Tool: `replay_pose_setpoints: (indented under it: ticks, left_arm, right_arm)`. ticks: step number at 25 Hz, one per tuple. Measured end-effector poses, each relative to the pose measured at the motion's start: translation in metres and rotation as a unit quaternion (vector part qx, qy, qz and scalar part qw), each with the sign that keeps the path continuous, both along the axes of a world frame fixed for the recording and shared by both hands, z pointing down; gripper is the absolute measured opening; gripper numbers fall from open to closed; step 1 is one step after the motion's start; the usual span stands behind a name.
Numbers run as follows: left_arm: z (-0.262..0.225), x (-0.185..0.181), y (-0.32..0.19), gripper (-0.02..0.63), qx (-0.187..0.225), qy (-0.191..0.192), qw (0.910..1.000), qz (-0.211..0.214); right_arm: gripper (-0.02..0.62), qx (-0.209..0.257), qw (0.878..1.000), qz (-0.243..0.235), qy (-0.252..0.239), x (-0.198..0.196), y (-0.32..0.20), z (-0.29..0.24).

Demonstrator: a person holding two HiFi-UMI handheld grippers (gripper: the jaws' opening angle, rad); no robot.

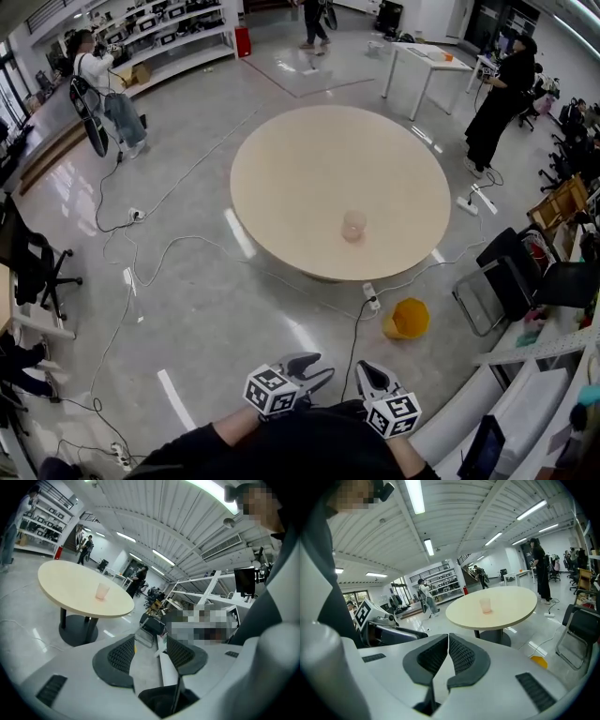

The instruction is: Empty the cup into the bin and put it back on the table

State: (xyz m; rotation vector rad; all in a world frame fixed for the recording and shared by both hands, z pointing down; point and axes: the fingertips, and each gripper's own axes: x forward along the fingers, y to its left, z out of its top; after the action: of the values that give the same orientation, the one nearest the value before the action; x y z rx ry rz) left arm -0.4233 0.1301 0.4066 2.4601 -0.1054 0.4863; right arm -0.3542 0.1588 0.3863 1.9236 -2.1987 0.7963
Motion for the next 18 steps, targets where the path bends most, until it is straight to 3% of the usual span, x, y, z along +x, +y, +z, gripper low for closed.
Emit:
replay_pose_setpoints:
  ticks: [10, 18]
  left_arm:
    - [0.017, 0.006, -0.039, 0.23, -0.015, -0.022, 0.9989, -0.037]
    - [0.014, 0.065, -0.08, 0.23, 0.005, -0.034, 0.9945, -0.099]
  right_arm:
    - [0.017, -0.011, 0.999, -0.026, -0.025, 0.011, -0.044, 0.019]
    - [0.017, 0.009, 0.996, -0.084, -0.037, 0.075, -0.095, 0.018]
